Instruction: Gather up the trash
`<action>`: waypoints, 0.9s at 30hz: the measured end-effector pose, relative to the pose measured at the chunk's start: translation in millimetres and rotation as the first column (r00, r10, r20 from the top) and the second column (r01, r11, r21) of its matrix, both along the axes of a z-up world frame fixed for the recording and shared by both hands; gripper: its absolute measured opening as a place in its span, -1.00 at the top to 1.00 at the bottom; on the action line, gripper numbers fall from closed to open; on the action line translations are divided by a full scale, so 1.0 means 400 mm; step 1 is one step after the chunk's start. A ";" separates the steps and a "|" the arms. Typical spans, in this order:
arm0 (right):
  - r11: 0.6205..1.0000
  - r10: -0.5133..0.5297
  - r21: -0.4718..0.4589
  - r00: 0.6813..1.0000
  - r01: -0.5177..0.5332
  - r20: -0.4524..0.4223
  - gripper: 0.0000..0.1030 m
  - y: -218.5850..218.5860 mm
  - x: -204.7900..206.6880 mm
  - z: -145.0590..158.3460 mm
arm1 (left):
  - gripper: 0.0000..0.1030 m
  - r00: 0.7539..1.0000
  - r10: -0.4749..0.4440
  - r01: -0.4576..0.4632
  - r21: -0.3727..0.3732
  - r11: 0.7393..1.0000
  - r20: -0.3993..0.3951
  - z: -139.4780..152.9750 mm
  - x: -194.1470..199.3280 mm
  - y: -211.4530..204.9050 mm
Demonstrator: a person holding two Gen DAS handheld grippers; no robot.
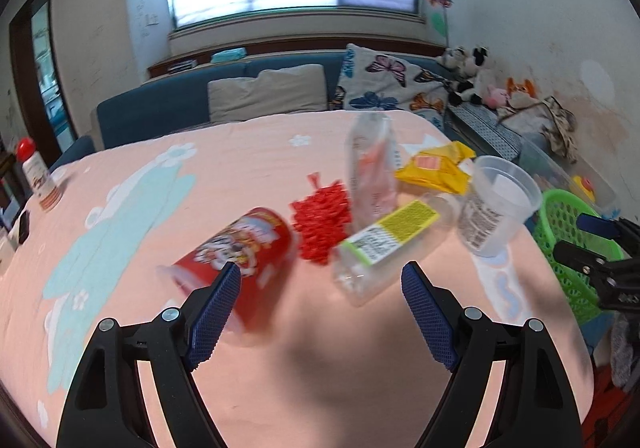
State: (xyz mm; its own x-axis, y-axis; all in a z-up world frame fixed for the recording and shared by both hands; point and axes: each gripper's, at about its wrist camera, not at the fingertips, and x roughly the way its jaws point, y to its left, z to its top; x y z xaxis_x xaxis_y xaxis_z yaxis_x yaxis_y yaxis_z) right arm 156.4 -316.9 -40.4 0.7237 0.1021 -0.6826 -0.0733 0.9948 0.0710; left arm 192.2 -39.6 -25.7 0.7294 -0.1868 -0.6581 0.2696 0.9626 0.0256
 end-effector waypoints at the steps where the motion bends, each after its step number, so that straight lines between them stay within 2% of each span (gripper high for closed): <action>1: 1.000 0.000 -0.005 1.000 0.000 -0.002 -0.83 0.001 0.011 -0.004 | -0.55 1.000 0.009 -0.009 -0.001 1.000 -0.001 -0.001 0.000 0.008; 13: 1.000 0.000 -0.019 1.000 -0.001 -0.031 -0.83 -0.006 0.142 -0.070 | -0.55 0.986 0.159 -0.160 -0.032 0.987 -0.044 -0.034 0.016 0.142; 21: 1.000 0.005 0.004 1.000 -0.005 -0.030 -0.86 -0.013 0.187 -0.083 | -0.52 0.976 0.190 -0.198 -0.071 0.978 -0.103 -0.076 0.072 0.155; 27: 0.999 0.033 0.003 0.999 -0.033 -0.023 -0.86 -0.004 0.203 -0.085 | -0.37 0.967 0.205 -0.223 -0.111 0.968 -0.154 -0.110 0.117 0.167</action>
State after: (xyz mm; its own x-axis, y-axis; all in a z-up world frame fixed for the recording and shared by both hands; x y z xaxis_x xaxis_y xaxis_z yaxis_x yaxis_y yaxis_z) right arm 237.4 -318.4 -74.5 0.7040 0.1274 -0.6987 -0.1042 0.9917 0.0759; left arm 238.8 27.3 -69.7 0.6638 -0.1246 -0.7374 0.0490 0.9911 -0.1234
